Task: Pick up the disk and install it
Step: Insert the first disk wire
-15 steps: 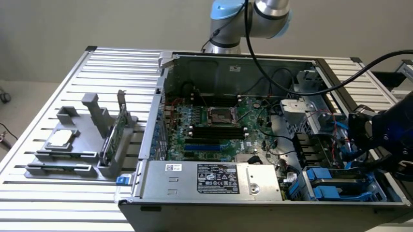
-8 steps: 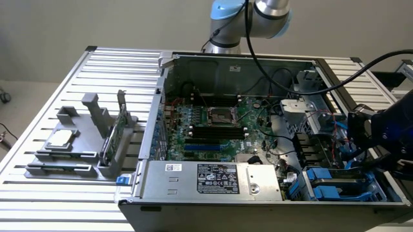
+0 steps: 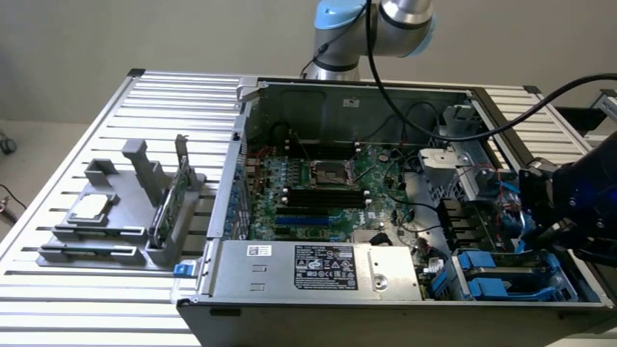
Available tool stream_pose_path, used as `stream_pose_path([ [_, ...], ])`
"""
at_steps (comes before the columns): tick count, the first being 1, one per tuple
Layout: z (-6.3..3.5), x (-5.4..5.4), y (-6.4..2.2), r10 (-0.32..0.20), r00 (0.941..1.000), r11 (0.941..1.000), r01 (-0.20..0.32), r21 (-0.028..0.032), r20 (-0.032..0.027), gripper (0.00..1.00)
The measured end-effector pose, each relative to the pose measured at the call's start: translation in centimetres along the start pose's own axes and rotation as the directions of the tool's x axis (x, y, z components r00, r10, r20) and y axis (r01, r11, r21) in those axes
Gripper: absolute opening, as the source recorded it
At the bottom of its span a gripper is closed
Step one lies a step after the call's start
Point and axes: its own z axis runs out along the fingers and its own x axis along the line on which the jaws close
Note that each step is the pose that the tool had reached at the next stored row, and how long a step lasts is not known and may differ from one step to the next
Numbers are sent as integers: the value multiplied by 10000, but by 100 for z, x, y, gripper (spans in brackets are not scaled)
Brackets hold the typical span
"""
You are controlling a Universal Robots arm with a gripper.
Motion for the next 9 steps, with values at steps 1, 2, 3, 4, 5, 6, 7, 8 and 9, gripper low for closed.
stream_pose_path([
  [1,0,2,2,11,10000,10000,-11,18,-11,18],
  [2,0,4,2,21,10000,10000,-20,37,-25,18],
  [3,-1,9,0,29,10000,10000,-29,62,-44,18],
  [4,-6,15,-6,42,10000,9999,-41,104,-74,18],
  [5,-10,21,-12,56,9999,9999,-54,154,-114,17],
  [6,-13,28,-22,74,9998,9998,-71,203,-163,17],
  [7,-16,34,-29,92,9997,9997,-87,240,-218,17],
  [8,-19,38,-33,113,9996,9996,-105,267,-273,17],
  [9,-22,42,-38,136,9994,9995,-126,286,-327,17],
])
